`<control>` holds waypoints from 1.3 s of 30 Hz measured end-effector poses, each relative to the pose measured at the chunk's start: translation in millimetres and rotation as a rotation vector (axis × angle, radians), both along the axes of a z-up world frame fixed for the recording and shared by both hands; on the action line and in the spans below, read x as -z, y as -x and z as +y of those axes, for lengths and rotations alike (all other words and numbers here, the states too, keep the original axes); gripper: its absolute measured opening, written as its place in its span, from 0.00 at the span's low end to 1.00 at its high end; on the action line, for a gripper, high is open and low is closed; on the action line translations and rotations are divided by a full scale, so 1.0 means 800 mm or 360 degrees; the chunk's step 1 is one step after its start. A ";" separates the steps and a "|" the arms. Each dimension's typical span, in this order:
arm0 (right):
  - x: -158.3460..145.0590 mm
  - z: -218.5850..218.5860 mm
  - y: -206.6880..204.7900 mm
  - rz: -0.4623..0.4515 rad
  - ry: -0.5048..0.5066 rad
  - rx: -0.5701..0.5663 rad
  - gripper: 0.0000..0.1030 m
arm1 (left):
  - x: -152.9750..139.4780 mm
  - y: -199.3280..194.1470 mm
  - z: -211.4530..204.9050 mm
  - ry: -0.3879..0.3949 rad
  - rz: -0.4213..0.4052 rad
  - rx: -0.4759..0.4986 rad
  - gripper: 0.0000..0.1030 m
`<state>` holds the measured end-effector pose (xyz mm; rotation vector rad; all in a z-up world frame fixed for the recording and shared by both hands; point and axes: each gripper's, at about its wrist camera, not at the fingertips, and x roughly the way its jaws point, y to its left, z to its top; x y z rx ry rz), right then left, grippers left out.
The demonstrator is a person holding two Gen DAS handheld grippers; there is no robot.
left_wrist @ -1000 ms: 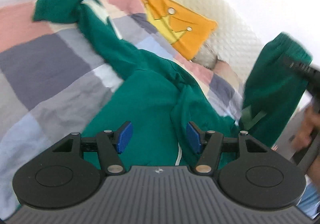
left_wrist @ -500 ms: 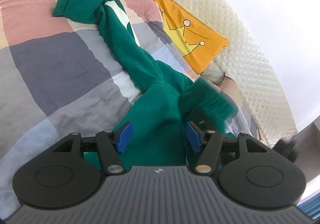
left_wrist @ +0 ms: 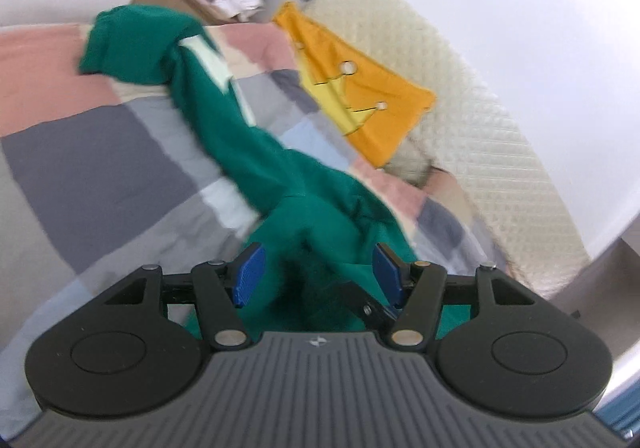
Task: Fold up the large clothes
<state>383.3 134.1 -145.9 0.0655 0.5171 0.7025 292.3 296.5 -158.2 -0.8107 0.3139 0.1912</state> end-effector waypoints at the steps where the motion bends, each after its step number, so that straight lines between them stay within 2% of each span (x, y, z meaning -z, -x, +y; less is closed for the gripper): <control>1: -0.005 -0.010 0.005 0.0002 -0.0010 -0.0001 0.71 | -0.002 -0.001 -0.004 -0.0014 -0.0008 0.0022 0.63; 4: -0.023 -0.047 0.023 0.0013 -0.0037 0.0028 0.71 | -0.007 -0.007 -0.020 -0.0096 0.0014 0.0083 0.63; 9: -0.048 -0.110 0.059 -0.0022 -0.0039 0.0126 0.71 | -0.007 -0.021 -0.051 -0.0145 0.0038 0.0242 0.63; 16: -0.063 -0.169 0.116 -0.0165 0.0101 0.0321 0.71 | -0.003 -0.037 -0.107 -0.0332 0.0142 0.0420 0.62; 22: -0.053 -0.220 0.145 -0.0177 -0.0019 0.0449 0.71 | 0.000 -0.034 -0.132 -0.0449 0.0201 0.0471 0.62; 27: -0.033 -0.264 0.146 -0.0058 -0.0185 0.0597 0.71 | 0.000 -0.023 -0.156 -0.0522 0.0219 0.0525 0.62; 33: -0.021 -0.286 0.150 -0.0011 -0.0220 0.0678 0.71 | -0.006 -0.009 -0.194 -0.0635 0.0184 0.0598 0.62; 36: -0.018 -0.290 0.150 0.0003 -0.0258 0.0681 0.71 | -0.004 -0.010 -0.199 -0.0660 0.0200 0.0581 0.62; 39: -0.014 -0.292 0.150 0.0006 -0.0256 0.0683 0.71 | -0.002 -0.018 -0.192 -0.0620 0.0240 0.0544 0.63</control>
